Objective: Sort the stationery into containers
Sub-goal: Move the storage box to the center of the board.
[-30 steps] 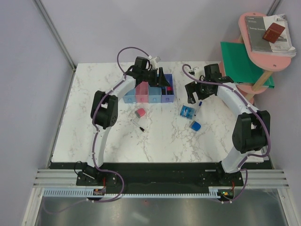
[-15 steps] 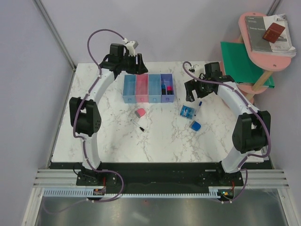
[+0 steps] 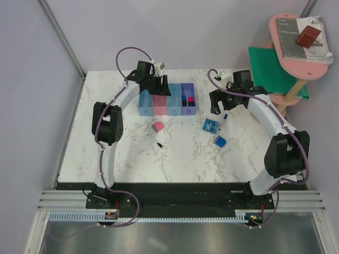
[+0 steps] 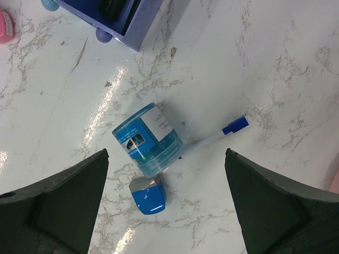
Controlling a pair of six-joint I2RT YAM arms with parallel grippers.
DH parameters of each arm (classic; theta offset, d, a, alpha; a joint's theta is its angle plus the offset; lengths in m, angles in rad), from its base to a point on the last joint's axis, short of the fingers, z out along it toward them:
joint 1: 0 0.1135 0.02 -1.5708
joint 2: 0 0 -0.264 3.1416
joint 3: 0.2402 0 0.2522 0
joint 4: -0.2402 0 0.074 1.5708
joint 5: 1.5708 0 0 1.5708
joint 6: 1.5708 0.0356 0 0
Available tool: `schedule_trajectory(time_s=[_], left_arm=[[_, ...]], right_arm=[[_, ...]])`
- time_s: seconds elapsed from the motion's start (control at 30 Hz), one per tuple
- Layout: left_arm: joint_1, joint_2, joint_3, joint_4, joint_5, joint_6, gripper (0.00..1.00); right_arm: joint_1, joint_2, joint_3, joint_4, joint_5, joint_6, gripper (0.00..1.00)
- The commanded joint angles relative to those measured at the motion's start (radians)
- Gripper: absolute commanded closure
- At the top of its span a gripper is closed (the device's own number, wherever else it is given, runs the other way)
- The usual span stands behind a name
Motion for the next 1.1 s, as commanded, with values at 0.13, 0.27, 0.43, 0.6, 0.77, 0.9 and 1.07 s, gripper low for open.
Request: schedule_trajectory(time_s=[0.13,0.27,0.43,0.6,0.77,0.9,1.07], left_arm=[[-0.027,0.034,0.035,0.016,0.014,0.039,0.35],[-0.043,0.054,0.021,0.016,0.028,0.027,0.35],[-0.07,0.069,0.018,0.025,0.041,0.015,0.36],[-0.096,0.086,0.029,0.038,0.058,-0.007,0.36],[-0.118,0.105,0.05,0.042,0.061,-0.019,0.36],[-0.142,0.12,0.067,0.044,0.058,-0.025,0.36],[-0.159,0.137,0.093,0.045,0.049,-0.023,0.36]], right_arm=[[-0.002,-0.027,-0.02,0.014,0.007,-0.008,0.02],[-0.003,-0.02,-0.023,0.017,0.009,-0.01,0.02],[-0.002,-0.012,-0.024,0.019,0.01,-0.011,0.02],[-0.003,-0.013,-0.041,0.023,0.009,-0.011,0.02],[-0.002,-0.013,-0.049,0.026,0.012,-0.013,0.02],[-0.002,-0.015,-0.049,0.026,0.014,-0.016,0.02],[-0.003,-0.015,-0.053,0.025,0.01,-0.018,0.02]])
